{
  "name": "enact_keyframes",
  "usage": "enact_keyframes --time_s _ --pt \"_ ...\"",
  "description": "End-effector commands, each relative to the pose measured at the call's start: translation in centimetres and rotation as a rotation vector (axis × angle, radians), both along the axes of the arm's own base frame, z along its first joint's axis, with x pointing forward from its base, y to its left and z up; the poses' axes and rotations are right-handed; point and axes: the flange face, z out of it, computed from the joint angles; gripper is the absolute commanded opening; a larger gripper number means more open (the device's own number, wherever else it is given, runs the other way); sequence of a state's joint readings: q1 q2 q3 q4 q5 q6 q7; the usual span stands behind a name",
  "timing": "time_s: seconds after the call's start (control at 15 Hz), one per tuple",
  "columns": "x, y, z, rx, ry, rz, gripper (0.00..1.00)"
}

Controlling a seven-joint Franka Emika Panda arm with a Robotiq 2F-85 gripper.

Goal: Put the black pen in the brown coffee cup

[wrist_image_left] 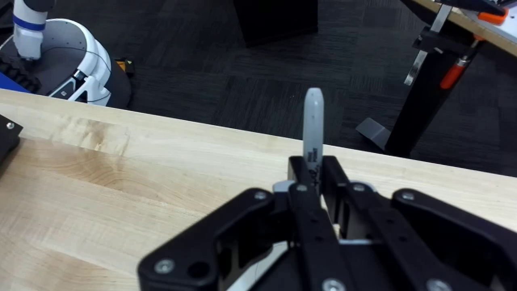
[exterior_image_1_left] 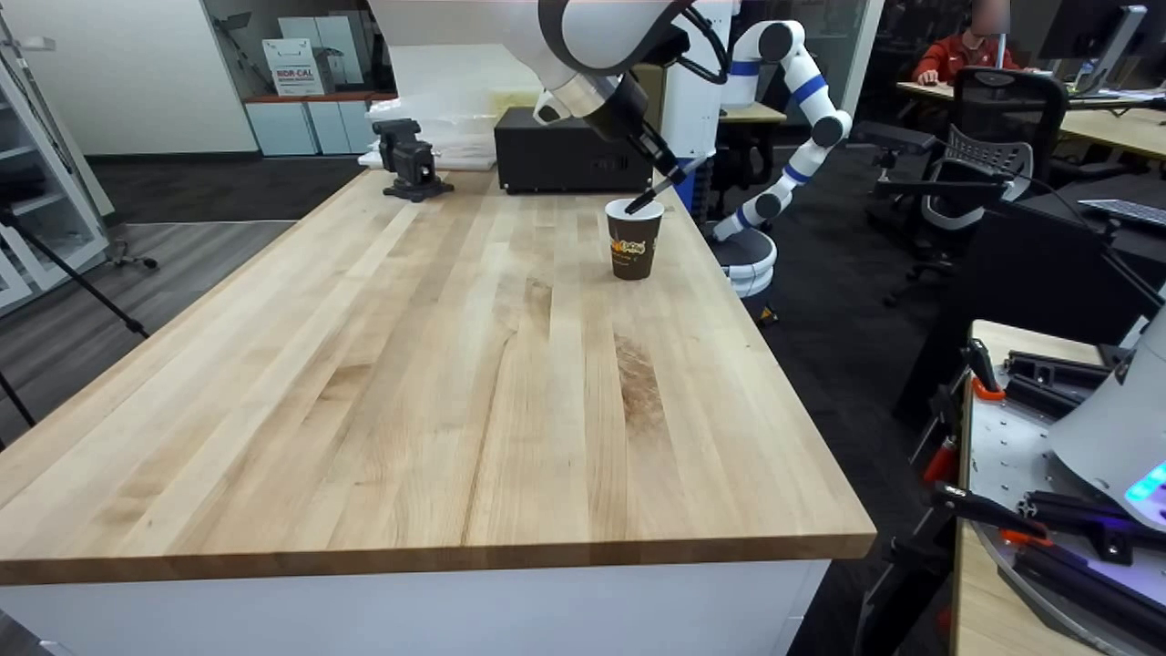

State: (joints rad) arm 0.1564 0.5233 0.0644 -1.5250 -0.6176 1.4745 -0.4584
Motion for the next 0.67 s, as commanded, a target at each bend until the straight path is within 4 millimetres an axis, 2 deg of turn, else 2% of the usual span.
enact_keyframes --time_s 0.0,0.07,0.13,0.6 --pt "1.1 -0.6 -0.3 -0.048 -0.020 -0.057 0.10" --pt "1.3 -0.6 -0.2 -0.037 -0.035 -0.066 0.38" --pt "1.5 -0.5 0.1 -0.011 -0.067 -0.074 0.39" --pt "1.5 2.0 5.4 0.188 -0.282 -0.076 0.82"
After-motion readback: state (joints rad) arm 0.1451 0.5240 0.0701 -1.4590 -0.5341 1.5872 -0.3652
